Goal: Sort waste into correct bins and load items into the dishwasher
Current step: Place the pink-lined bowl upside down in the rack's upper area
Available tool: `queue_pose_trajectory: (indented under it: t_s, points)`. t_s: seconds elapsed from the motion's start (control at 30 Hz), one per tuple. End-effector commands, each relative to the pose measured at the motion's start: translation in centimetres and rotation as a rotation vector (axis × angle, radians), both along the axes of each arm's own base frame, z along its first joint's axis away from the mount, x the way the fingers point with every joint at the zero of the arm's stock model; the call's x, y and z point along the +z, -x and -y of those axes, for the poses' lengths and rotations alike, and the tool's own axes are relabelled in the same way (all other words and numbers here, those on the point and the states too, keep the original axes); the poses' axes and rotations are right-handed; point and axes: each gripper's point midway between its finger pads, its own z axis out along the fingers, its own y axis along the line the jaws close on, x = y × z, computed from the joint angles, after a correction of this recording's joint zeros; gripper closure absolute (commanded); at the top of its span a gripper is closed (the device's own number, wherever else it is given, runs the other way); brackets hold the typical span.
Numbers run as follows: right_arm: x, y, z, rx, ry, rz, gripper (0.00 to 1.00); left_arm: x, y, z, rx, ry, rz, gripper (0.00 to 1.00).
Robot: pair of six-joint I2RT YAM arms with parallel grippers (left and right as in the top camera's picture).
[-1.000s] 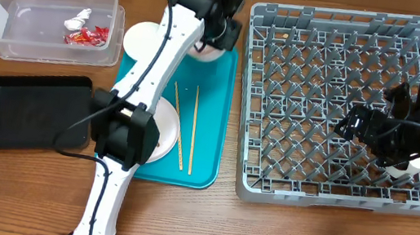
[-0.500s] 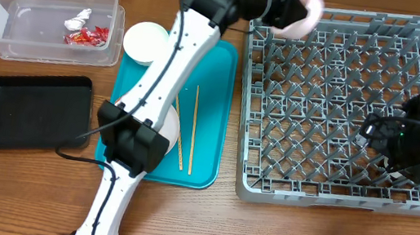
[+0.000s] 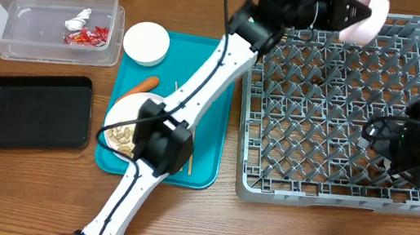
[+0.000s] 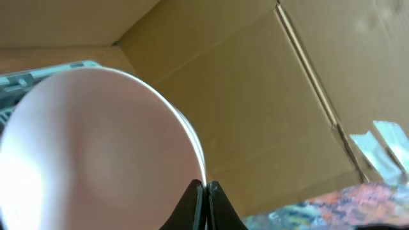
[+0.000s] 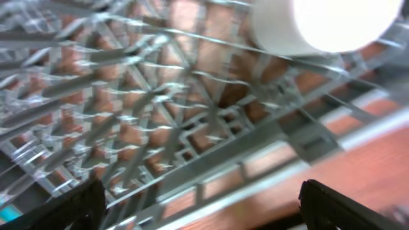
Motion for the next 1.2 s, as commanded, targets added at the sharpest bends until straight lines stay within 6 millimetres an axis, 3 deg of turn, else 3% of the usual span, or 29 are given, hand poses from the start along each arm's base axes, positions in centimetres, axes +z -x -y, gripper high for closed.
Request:
queue_pose_trajectory:
  t_s: [0.0,0.13,0.17,0.27,0.4,0.73,1.03,1.17]
  points:
    - [1.3,0.9,3.3,-0.167,0.185,-0.003,0.0,-2.4,0.4,1.4,-0.05,0.041,-0.157,0.96]
    - [1.6,2.2,5.6,-0.301,0.235,-0.022,0.0,-4.2,0.5,2.1,-0.058,0.028,-0.178,0.96]
    - [1.6,2.8,6.7,-0.358,0.227,-0.026,0.0,-4.9,0.7,2.5,-0.063,0.021,-0.191,0.96]
    - [1.3,3.4,7.7,-0.428,0.156,-0.012,0.0,-6.2,1.0,3.2,-0.065,0.011,-0.215,0.96]
    - [1.2,3.1,8.2,-0.436,0.058,0.034,0.0,-8.2,1.0,3.8,-0.045,-0.022,-0.255,0.96]
    - [1.2,3.0,8.2,-0.428,0.059,0.038,0.0,-11.6,0.4,3.0,0.046,-0.124,-0.369,0.96]
    - [1.2,2.9,8.1,-0.419,0.05,0.043,0.0,-12.4,-1.0,0.0,0.029,-0.141,-0.429,0.96]
    - [1.2,2.9,8.1,-0.42,0.05,0.043,0.0,-12.7,-2.1,-2.4,0.023,-0.143,-0.46,0.83]
